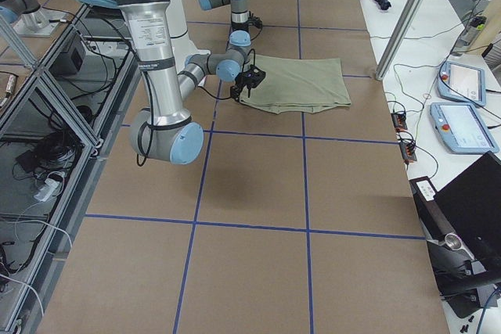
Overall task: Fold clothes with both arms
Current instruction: 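Bring the right gripper to the shirt's near edge beside the left gripper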
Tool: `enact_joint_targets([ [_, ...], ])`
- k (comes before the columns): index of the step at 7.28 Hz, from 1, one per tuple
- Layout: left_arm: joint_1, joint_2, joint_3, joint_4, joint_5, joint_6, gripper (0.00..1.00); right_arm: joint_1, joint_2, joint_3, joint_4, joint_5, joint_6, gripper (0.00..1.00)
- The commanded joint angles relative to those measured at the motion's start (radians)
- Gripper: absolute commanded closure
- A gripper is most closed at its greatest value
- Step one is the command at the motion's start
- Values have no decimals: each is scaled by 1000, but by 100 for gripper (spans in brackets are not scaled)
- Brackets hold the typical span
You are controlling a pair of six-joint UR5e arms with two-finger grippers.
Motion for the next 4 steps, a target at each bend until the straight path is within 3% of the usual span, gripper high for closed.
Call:
enact_joint_targets([
  [1, 0, -3, 0, 0, 0, 0, 100, -29, 0, -29, 0, -21, 18, 0],
  [4, 2, 0, 2, 0, 2, 0, 100, -35, 9, -28, 0, -23, 20, 2],
])
